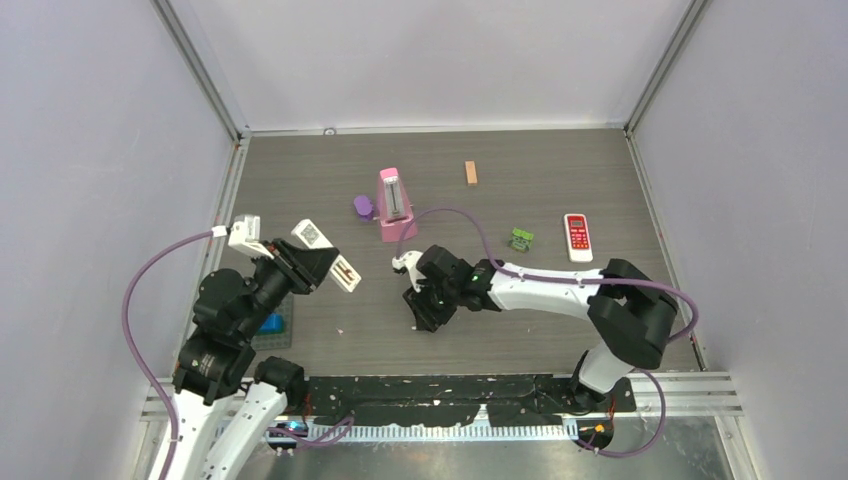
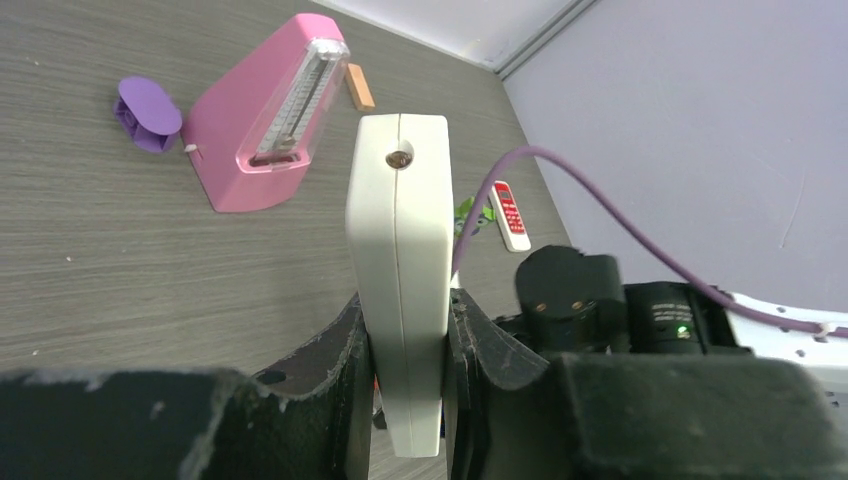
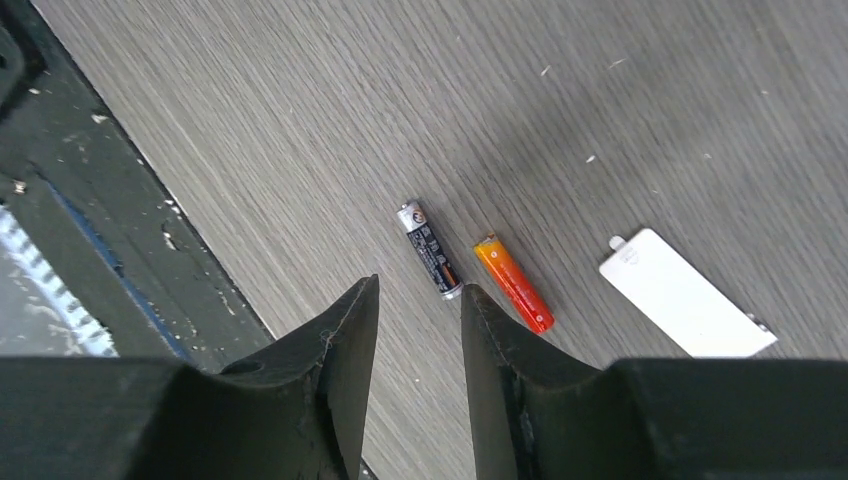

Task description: Load the batteries into the remote control

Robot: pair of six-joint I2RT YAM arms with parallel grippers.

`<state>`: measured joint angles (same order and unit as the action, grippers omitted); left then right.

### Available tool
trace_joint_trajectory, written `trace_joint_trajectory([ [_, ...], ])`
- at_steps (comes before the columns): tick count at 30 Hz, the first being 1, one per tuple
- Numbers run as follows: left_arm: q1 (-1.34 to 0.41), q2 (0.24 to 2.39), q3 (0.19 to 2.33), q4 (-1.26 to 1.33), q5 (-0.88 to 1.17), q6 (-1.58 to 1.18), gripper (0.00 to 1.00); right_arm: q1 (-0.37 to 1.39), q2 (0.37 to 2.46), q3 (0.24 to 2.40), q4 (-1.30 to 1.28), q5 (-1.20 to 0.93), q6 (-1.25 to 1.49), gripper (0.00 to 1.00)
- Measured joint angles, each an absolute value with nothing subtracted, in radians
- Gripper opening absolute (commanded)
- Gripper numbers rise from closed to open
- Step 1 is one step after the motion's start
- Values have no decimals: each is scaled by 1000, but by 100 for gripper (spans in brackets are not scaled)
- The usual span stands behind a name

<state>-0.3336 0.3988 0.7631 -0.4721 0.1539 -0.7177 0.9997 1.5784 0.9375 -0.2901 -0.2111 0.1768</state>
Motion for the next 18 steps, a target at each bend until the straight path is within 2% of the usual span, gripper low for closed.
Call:
trace_joint_trajectory([
  [11,-334,390,786,-492,130,-717,0,1096,1703,1000,-300,-132,131,42],
  [18,-334,390,793,-493,123,-717,0,1112,1755,1033,-301,-70,113,33],
])
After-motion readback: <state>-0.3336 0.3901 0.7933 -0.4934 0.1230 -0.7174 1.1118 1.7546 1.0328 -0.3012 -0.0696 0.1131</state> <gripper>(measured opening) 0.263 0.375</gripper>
